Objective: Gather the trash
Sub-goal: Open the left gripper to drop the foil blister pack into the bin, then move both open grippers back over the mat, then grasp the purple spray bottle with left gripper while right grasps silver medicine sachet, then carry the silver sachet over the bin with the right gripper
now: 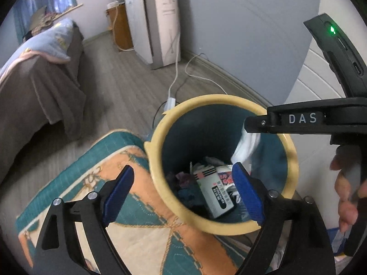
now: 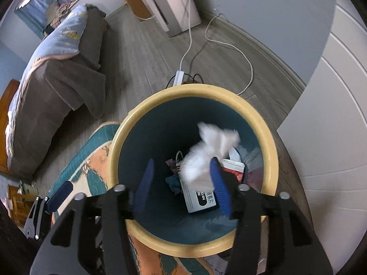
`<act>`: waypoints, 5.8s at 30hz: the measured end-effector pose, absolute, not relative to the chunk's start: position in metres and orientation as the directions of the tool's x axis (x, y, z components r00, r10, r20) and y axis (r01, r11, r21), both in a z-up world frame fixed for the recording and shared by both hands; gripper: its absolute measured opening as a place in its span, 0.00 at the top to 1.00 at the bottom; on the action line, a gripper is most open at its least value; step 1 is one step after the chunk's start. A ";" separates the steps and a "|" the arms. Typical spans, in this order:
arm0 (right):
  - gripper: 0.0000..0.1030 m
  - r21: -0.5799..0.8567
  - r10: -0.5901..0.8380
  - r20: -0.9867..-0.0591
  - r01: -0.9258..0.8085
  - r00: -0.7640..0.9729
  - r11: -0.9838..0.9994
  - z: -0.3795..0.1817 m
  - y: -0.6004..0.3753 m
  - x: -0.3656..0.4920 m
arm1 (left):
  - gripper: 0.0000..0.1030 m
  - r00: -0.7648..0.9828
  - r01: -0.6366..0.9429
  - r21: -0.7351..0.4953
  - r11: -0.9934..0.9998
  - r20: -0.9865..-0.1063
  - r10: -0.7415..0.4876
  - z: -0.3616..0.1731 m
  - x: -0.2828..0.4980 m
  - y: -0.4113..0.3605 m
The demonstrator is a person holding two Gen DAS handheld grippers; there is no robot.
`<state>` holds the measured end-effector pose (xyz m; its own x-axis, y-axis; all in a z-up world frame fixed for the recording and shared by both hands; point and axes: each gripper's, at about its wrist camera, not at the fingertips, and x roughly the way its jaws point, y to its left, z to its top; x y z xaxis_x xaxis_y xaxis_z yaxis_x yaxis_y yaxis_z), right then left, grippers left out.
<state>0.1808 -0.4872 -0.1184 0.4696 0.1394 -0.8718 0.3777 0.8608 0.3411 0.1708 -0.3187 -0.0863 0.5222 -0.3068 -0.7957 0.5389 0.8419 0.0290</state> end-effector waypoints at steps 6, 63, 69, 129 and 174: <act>0.09 0.268 0.088 -0.874 0.323 0.478 0.908 -0.103 -0.467 0.181 | 0.11 0.551 0.484 0.050 0.874 -0.793 -0.259 -0.080 0.159 -0.284; 0.08 0.016 0.028 -0.953 -0.041 0.303 0.999 -0.133 -0.204 0.152 | 0.37 0.301 0.470 -0.082 0.879 -0.921 -0.246 -0.141 0.050 -0.079; 0.09 0.022 0.024 -0.958 -0.012 0.284 1.000 -0.137 -0.216 0.154 | 0.50 0.269 0.555 -0.039 0.831 -0.937 -0.224 -0.159 0.046 -0.104; 0.52 0.119 0.138 -0.970 -0.101 0.199 0.988 -0.157 -0.133 0.142 | 0.65 0.430 0.233 0.000 0.972 -0.897 -0.103 -0.113 0.074 0.016; 0.52 0.066 -0.034 -0.932 0.260 0.362 0.963 -0.124 -0.493 0.174 | 0.65 0.424 0.611 0.022 0.792 -0.854 -0.303 -0.094 0.135 -0.319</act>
